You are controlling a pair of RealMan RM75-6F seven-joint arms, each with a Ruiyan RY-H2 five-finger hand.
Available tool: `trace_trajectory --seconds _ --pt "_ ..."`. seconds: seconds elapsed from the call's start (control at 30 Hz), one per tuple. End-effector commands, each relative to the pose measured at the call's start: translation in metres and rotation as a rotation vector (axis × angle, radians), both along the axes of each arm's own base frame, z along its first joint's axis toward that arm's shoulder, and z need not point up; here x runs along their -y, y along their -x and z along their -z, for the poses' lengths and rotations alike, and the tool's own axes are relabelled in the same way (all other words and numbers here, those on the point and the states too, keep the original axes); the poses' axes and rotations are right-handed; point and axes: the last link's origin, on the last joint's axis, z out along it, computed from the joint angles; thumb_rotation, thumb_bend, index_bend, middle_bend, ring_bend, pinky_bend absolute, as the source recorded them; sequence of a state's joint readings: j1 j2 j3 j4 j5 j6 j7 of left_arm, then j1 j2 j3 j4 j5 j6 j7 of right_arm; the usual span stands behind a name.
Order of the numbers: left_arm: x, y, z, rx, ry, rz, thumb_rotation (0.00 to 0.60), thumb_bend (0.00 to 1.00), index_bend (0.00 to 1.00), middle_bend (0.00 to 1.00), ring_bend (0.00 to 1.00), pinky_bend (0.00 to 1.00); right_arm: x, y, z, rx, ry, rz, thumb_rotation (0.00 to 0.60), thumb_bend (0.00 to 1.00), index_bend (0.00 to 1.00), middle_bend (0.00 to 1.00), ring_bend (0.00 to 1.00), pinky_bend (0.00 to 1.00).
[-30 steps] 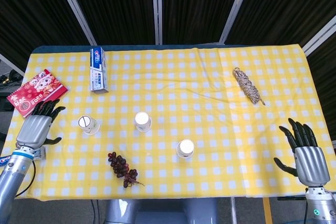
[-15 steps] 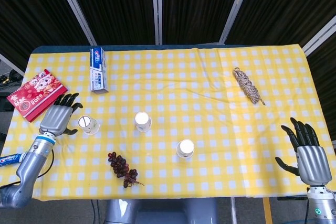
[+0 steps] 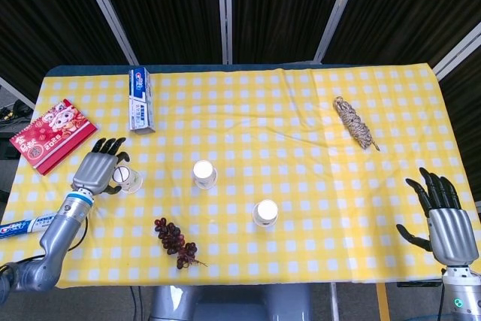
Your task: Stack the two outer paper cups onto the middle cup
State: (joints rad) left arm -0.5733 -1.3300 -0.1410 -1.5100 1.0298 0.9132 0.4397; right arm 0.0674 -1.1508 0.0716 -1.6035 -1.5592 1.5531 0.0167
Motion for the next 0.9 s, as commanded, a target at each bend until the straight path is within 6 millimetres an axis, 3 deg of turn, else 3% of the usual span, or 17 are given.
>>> trace_trajectory --seconds 0.03,0.3,0.5,0.67,0.9 --pt "0.000 0.000 0.002 0.001 0.002 0.000 0.600 0.30 0.39 0.00 0.00 0.00 0.000 0.000 0.000 0.001 0.002 0.001 0.600 0.06 0.19 0.00 0.00 0.00" --pt "0.000 -0.004 -0.003 0.014 -0.017 0.018 0.600 0.31 0.43 0.00 0.00 0.00 0.000 0.001 -0.002 0.002 0.008 0.003 0.600 0.06 0.19 0.00 0.00 0.00" --pt "-0.002 -0.020 -0.017 0.048 -0.043 0.063 0.600 0.31 0.42 0.00 0.00 0.00 0.001 0.001 -0.003 0.006 0.014 0.008 0.600 0.06 0.19 0.00 0.00 0.00" --pt "-0.009 -0.047 -0.033 0.106 -0.065 0.115 0.600 0.31 0.41 0.00 0.00 0.00 0.002 0.003 -0.006 0.016 0.022 0.015 0.600 0.06 0.19 0.00 0.00 0.00" --pt "-0.018 -0.101 -0.046 0.178 -0.068 0.204 0.600 0.31 0.41 0.00 0.00 0.00 0.004 0.007 -0.011 0.035 0.032 0.030 0.600 0.06 0.19 0.00 0.00 0.00"
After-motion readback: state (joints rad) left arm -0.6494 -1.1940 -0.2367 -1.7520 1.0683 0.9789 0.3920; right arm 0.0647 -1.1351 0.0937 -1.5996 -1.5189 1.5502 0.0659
